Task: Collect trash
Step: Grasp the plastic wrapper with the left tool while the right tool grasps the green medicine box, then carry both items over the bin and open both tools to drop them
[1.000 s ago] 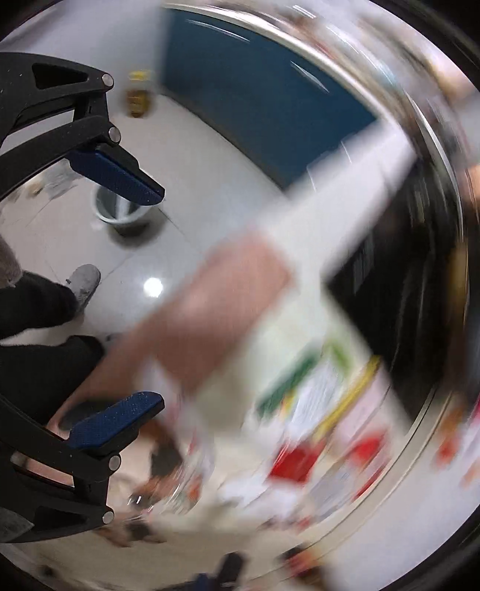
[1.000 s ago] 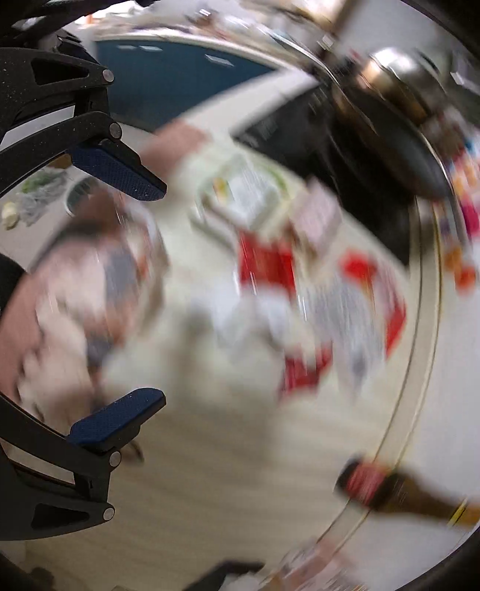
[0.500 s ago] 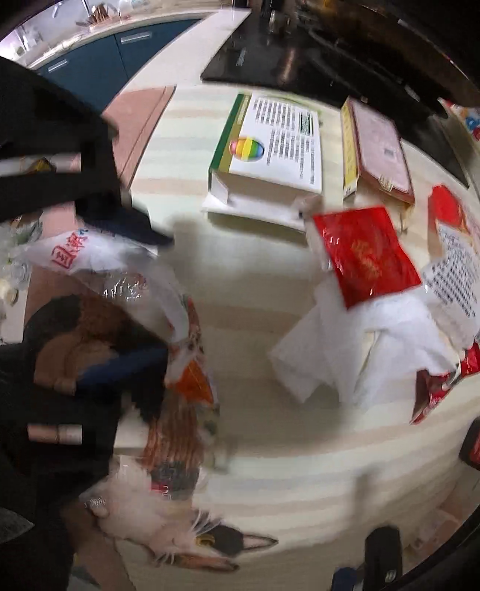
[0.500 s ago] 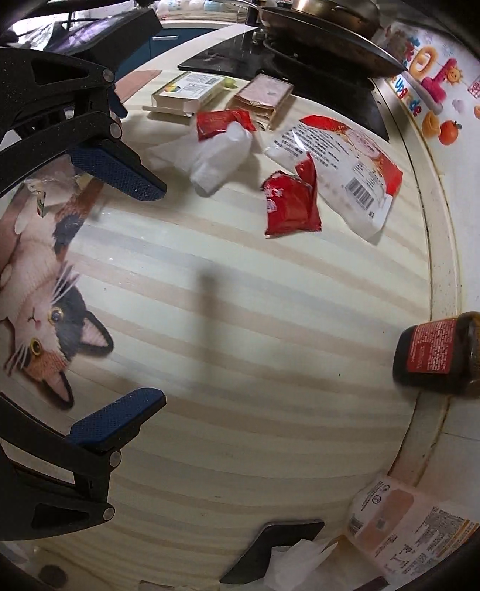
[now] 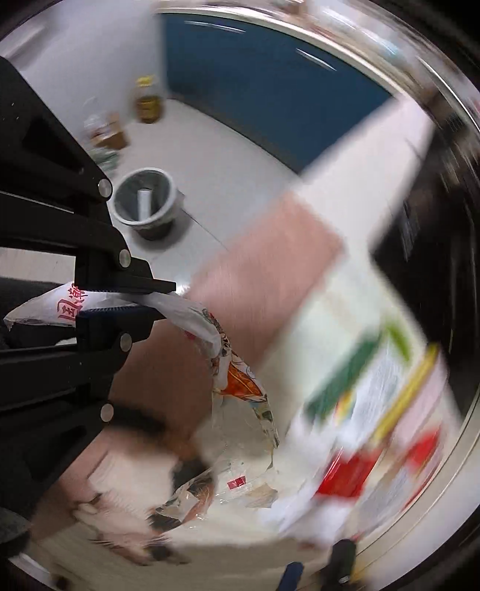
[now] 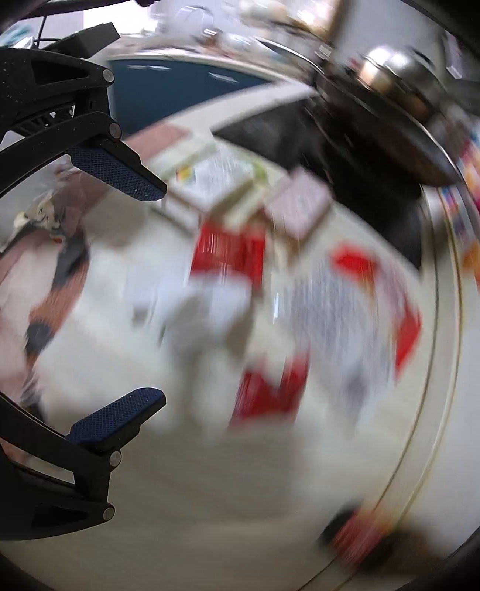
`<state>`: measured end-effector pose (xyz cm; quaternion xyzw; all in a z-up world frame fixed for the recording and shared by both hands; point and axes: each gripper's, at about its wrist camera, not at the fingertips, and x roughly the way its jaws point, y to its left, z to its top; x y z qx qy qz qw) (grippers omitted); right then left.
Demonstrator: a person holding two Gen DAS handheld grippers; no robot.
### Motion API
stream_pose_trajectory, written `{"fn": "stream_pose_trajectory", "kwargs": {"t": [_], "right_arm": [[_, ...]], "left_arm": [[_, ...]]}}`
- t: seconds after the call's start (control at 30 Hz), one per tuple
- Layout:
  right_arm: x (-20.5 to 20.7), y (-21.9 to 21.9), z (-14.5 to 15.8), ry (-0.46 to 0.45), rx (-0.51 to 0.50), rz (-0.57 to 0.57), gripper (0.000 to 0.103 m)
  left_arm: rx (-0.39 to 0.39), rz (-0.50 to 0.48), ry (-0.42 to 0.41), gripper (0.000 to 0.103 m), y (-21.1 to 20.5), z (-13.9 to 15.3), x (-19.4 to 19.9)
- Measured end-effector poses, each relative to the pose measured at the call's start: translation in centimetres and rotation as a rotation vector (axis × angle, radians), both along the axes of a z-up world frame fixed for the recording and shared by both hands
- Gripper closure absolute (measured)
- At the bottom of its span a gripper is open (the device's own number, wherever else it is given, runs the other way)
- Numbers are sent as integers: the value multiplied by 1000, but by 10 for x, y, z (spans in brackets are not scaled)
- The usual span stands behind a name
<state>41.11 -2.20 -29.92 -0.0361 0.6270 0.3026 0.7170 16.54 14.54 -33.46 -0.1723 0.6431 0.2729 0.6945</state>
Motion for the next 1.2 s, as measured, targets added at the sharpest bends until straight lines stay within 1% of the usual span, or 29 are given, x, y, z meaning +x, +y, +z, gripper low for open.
{"fn": "stream_pose_trajectory", "kwargs": {"t": [0.07,0.13,0.2,0.27,0.3,0.37,0.4,0.47,0.57,0.7,0.8,0.93,1.07,1.13,1.2], "right_arm": [[-11,42,-1,-48,-8,119,1],[-25,83,-8,-94,-41,234,1],[-37,123,-22,-132,-95,337,1],[-45,148,-34,-162,-147,394,1],[-49,161,-42,-178,-177,418,3],[-54,176,-53,-198,-230,447,11],[-58,182,-59,-210,-255,458,24],[-64,186,-63,-231,-276,464,26],[-73,186,-58,-255,-276,450,27],[-92,177,-33,-274,-236,429,28],[-113,172,-12,-264,-187,419,29],[-157,181,9,-230,-110,439,29],[-216,205,10,-192,-70,495,29],[-256,222,0,-174,-69,545,30],[-282,237,-16,-155,-77,586,30]], "left_arm": [[9,103,3,100,22,-1,-12],[25,179,1,100,39,-1,-27],[65,223,-4,100,50,2,-36],[90,265,-16,100,64,0,-29],[93,283,-24,100,68,1,-30],[95,313,-42,100,74,3,-32],[96,322,-51,100,73,3,-33],[91,338,-70,100,82,3,-41],[84,348,-99,100,94,5,-63],[77,381,-131,100,103,14,-83],[63,429,-156,100,119,16,-115],[52,510,-182,100,137,21,-166],[44,586,-192,100,151,14,-220],[37,637,-184,100,163,2,-255],[11,684,-194,100,172,-13,-285]]}}
